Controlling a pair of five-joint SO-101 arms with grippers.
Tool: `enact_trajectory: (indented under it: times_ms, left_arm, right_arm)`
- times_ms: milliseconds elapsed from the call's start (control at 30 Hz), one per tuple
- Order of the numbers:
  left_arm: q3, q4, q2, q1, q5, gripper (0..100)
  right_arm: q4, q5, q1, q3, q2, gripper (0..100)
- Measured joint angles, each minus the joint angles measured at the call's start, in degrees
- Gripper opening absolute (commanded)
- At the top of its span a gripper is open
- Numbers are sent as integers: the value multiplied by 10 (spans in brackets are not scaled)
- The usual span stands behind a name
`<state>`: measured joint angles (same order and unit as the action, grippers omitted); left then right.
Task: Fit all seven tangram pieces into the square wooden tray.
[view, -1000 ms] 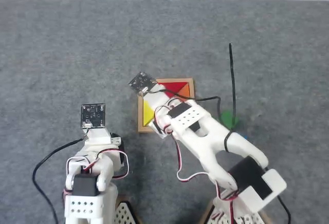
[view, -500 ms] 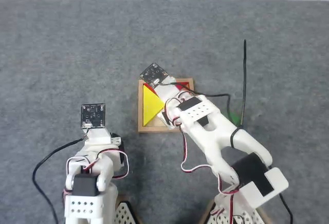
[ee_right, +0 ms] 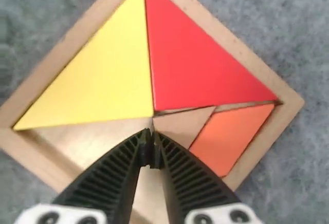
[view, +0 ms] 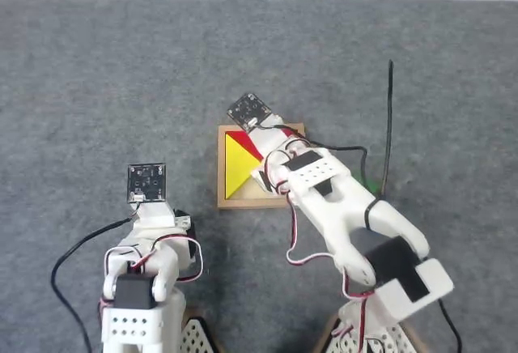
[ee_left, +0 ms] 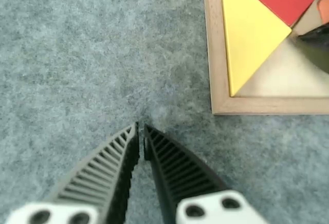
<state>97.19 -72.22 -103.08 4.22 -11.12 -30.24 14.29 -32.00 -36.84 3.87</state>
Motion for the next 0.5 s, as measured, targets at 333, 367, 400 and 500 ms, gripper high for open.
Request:
enact_trajectory:
  times_ms: [333,367,400,500]
  left_arm:
    - [0,0,0,0,0,14]
    - [0,0,0,0,0,14]
    - [0,0,0,0,0,14]
    - [0,0,0,0,0,14]
  right_arm:
    - [-2,5,14,45,39,7]
    - [-2,5,14,45,39,7]
    - [-2,5,14,45,39,7]
    - [-2,5,14,45,39,7]
